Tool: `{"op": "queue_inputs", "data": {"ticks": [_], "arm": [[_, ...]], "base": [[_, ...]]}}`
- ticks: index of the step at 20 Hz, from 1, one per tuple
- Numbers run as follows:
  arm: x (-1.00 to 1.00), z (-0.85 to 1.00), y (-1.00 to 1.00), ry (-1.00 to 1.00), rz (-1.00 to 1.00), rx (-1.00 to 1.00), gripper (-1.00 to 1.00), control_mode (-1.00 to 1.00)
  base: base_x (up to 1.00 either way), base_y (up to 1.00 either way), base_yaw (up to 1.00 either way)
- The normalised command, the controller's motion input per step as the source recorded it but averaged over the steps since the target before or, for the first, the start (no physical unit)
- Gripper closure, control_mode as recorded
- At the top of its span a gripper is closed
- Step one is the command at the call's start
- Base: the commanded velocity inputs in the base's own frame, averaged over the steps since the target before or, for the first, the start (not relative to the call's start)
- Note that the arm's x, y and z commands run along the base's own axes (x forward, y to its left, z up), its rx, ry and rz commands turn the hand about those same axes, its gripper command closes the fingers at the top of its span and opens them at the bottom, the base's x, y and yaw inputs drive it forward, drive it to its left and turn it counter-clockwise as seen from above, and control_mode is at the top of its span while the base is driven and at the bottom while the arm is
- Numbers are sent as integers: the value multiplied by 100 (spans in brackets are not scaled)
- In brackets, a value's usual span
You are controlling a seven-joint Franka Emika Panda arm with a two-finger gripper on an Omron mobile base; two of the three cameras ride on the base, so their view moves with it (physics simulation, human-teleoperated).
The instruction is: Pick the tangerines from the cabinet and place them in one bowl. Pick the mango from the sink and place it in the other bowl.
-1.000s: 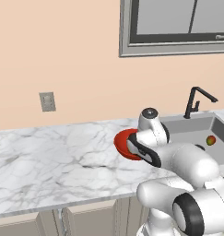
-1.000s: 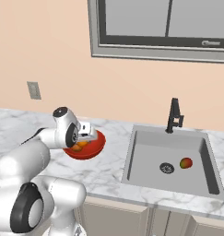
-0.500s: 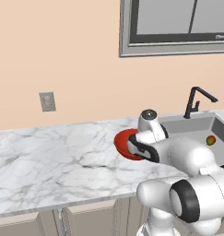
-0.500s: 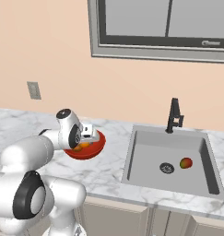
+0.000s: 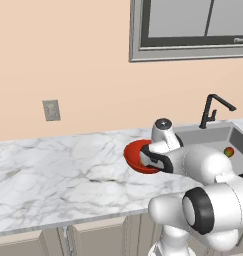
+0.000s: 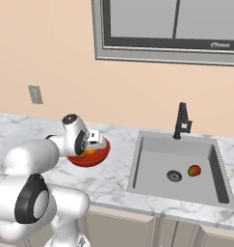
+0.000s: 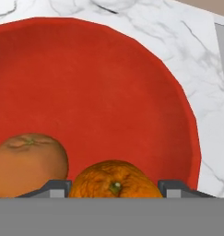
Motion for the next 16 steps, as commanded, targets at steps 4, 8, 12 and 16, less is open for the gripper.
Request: {"op": "queue_inputs", "data": {"ticks": [4, 8, 12, 16], "arm": [[6, -15, 0, 0, 0, 0, 100, -100], [8, -17, 0, 0, 0, 0, 100, -100], [10, -17, 0, 0, 0, 0, 100, -100], [9, -14, 0, 0, 0, 0, 100, -100]], "base": [[0, 0, 0], [0, 0, 0], [0, 0, 0], [0, 0, 0]]}}
